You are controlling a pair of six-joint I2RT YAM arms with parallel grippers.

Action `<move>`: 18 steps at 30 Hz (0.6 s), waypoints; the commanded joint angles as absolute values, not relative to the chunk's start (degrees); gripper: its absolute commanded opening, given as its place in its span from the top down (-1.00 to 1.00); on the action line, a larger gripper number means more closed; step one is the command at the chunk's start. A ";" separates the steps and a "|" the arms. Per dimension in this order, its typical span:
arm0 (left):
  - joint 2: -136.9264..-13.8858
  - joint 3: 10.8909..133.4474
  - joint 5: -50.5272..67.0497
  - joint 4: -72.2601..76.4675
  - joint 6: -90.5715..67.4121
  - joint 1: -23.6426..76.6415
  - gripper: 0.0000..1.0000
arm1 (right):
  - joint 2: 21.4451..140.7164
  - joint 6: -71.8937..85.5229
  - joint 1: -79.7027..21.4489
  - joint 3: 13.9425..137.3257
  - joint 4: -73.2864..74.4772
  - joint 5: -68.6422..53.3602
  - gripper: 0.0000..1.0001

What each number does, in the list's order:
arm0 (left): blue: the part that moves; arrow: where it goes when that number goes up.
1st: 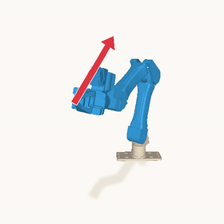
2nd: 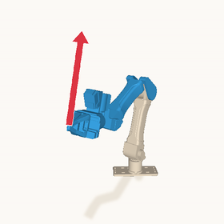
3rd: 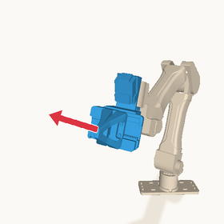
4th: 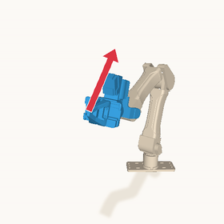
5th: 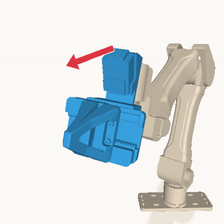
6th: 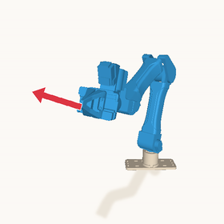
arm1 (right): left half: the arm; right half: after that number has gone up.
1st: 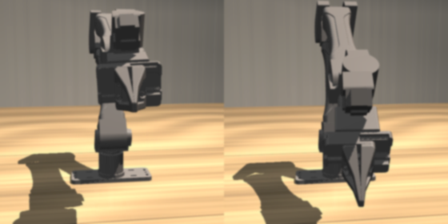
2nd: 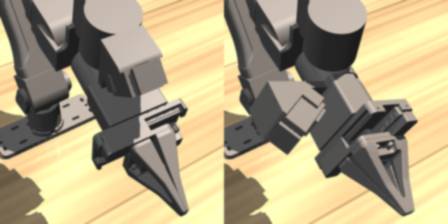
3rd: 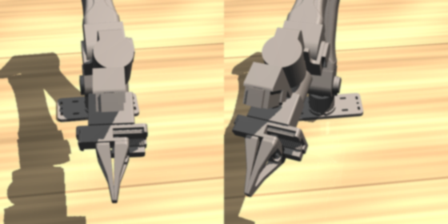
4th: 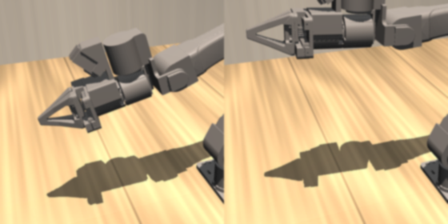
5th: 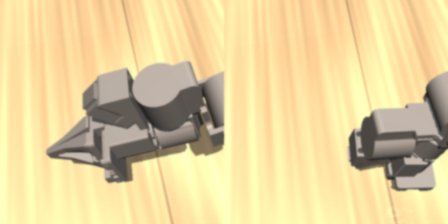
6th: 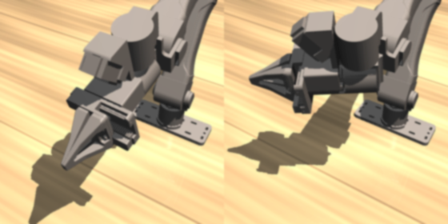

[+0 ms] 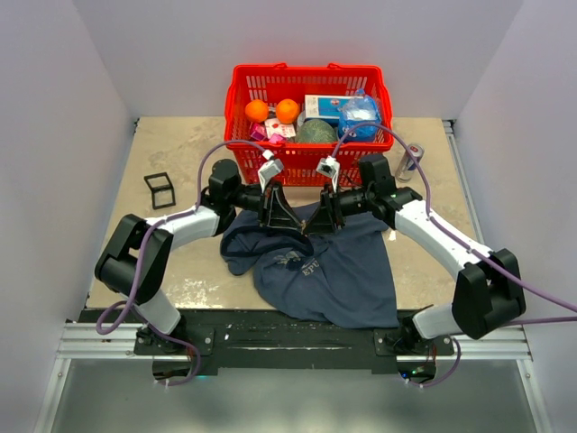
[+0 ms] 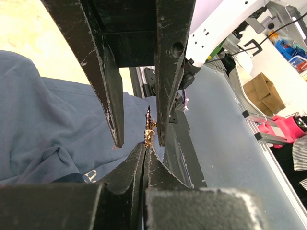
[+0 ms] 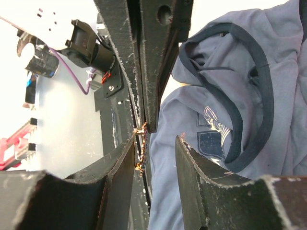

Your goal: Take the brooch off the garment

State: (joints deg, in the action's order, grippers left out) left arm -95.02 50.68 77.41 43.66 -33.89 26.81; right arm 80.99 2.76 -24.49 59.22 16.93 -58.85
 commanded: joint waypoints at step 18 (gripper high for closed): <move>-92.55 51.94 78.05 45.97 -32.61 27.69 1.00 | 82.70 8.87 -21.36 58.01 15.38 -46.85 0.32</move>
